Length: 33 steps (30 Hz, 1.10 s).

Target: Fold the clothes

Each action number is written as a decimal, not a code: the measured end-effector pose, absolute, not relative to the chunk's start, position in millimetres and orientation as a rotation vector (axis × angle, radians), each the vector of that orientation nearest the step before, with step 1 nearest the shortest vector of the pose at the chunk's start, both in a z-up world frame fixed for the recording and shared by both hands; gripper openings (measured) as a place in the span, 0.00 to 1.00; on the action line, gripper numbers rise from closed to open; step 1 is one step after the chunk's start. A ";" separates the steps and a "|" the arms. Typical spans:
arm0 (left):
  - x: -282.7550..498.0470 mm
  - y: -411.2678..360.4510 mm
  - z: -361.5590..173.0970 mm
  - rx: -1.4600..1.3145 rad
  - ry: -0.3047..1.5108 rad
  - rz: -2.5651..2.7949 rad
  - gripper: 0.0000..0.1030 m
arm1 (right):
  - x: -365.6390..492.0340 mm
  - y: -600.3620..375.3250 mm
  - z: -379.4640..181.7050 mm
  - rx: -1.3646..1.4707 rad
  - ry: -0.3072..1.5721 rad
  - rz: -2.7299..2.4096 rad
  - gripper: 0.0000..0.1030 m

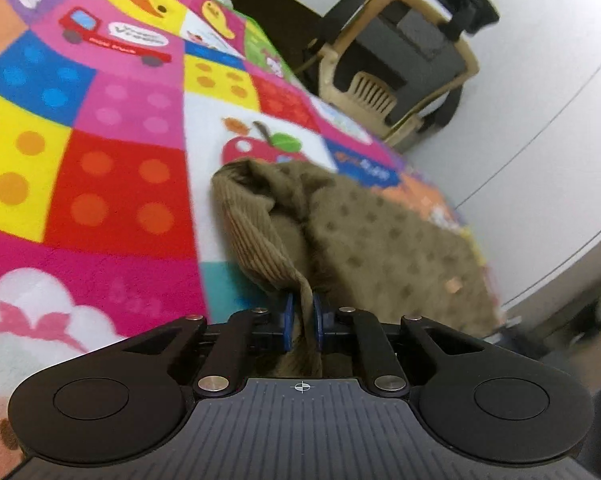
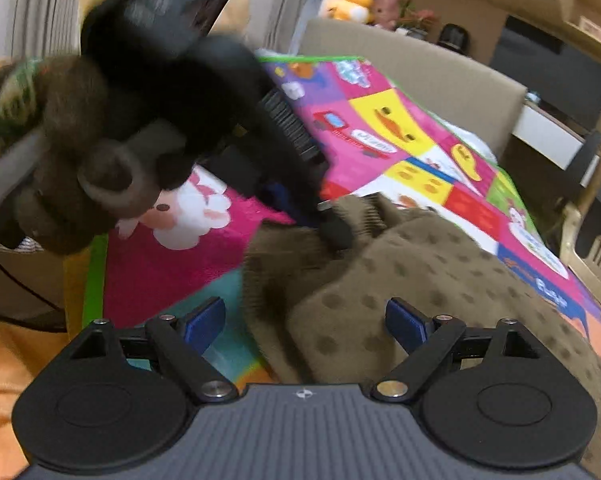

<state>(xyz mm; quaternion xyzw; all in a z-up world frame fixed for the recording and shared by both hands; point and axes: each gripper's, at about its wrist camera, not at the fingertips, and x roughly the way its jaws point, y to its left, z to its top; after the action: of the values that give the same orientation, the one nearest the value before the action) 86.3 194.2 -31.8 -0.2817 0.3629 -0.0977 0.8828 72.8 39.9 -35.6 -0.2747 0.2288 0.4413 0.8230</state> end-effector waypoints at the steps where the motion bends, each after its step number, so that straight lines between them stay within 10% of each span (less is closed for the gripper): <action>1: 86.9 194.7 -29.2 -0.603 0.748 -0.215 0.11 | 73.5 46.0 -38.2 -0.596 0.487 0.933 0.86; 7: 92.1 191.5 -20.2 -0.644 0.739 -0.244 0.12 | 83.8 56.2 -43.3 -0.613 0.477 0.891 0.85; 23: 60.3 229.8 -39.9 -0.784 0.799 -0.256 0.87 | 120.1 29.7 -44.0 -0.367 0.618 0.898 0.79; 27: 62.7 223.5 -47.5 -0.809 0.811 -0.272 0.86 | 117.7 28.1 -43.7 -0.368 0.603 0.907 0.79; 33: 74.4 211.2 -51.9 -0.802 0.831 -0.277 0.38 | 85.7 40.4 -38.4 -0.525 0.502 0.918 0.83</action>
<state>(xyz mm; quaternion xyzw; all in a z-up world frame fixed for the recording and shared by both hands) 74.4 211.2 -51.9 -0.3779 0.3914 -0.1307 0.8288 85.7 40.4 -38.4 -0.2479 0.2370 0.4332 0.8335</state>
